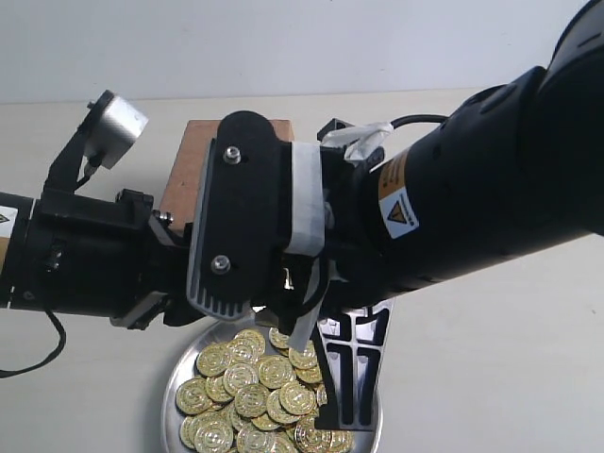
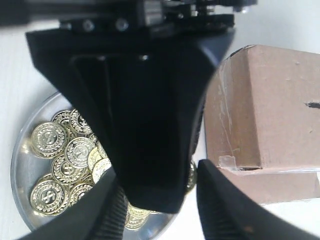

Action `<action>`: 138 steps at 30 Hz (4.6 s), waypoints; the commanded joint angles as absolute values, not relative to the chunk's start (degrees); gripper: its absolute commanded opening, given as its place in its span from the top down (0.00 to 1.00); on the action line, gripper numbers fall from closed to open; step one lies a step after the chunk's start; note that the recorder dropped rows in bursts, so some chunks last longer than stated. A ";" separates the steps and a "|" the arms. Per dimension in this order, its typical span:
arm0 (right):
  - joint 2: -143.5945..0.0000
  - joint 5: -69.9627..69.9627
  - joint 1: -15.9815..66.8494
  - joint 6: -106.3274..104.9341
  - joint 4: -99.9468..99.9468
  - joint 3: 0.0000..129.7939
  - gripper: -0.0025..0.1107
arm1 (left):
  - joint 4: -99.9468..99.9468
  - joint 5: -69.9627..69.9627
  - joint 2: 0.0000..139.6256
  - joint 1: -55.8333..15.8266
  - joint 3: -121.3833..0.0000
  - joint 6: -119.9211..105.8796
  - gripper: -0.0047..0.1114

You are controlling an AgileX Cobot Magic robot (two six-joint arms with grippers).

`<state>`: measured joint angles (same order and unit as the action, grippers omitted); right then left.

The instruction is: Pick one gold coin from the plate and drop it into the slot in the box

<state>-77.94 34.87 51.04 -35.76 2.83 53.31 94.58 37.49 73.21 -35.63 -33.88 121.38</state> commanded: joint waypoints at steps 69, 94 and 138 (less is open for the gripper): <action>-65.94 45.75 51.25 -5.65 -1.70 53.72 0.98 | 99.11 -2.27 95.33 -33.68 -56.33 121.35 0.96; -65.94 46.25 51.25 -5.76 -0.93 53.72 0.98 | 94.08 -4.31 101.76 -34.30 -56.71 117.15 0.96; -65.71 41.96 51.25 -2.36 -3.62 53.58 0.98 | 95.31 0.87 82.77 -34.30 -57.49 106.60 0.96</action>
